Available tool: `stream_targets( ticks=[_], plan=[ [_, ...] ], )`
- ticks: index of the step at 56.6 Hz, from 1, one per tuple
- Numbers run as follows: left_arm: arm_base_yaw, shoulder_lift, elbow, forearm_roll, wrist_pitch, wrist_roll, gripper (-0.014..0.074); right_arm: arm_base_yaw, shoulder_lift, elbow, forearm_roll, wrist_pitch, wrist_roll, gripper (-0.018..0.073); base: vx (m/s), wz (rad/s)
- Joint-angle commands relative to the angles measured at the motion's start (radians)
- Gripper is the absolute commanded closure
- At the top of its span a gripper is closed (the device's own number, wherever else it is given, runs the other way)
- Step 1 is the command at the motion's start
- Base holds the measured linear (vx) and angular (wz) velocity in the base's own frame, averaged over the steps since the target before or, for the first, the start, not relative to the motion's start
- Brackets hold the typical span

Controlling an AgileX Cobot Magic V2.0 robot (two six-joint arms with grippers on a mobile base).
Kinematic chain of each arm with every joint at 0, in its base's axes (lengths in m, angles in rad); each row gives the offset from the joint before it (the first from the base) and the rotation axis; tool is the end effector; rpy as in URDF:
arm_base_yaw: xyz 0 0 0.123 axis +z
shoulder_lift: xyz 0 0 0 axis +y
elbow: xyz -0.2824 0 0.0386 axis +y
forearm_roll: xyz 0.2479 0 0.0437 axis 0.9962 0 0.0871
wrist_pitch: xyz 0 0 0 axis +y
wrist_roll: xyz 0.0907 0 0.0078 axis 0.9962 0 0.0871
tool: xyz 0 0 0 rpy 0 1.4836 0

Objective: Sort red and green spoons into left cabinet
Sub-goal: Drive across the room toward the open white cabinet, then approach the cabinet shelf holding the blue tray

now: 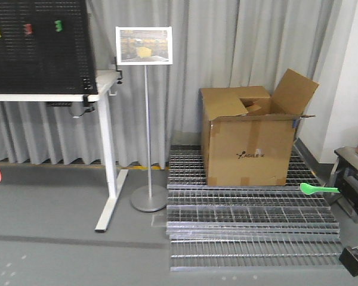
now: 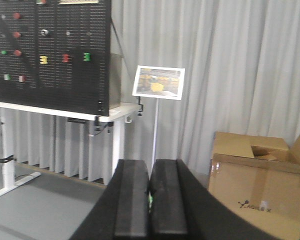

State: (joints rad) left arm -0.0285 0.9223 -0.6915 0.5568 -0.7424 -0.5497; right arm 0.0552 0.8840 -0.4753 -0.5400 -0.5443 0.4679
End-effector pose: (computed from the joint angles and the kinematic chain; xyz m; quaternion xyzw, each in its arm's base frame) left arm 0.1845 -0.0377 0.3992 0.1344 0.5006 -0.1539 0.8412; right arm 0.1807 0.0342 0.3211 -0.1218 0.6400 0.1058 0.7512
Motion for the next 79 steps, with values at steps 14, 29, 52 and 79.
stream_targets(
  ticks=[14, 29, 52, 79],
  plan=[
    [-0.003, -0.007, -0.024, -0.035, -0.057, -0.005, 0.0603, -0.005, -0.009, -0.034, 0.016, -0.069, -0.001, 0.0568, 0.51, -0.34],
    [-0.003, -0.007, -0.024, -0.035, -0.056, -0.005, 0.0603, -0.005, -0.009, -0.034, 0.016, -0.069, -0.001, 0.0568, 0.46, -0.57],
    [-0.003, -0.007, -0.024, -0.035, -0.057, -0.005, 0.0603, -0.005, -0.009, -0.034, 0.016, -0.069, -0.001, 0.0568, 0.4, -0.69],
    [-0.003, -0.008, -0.024, -0.035, -0.056, -0.005, 0.0603, -0.005, -0.009, -0.034, 0.016, -0.069, -0.001, 0.0568, 0.35, -0.69]
  ],
)
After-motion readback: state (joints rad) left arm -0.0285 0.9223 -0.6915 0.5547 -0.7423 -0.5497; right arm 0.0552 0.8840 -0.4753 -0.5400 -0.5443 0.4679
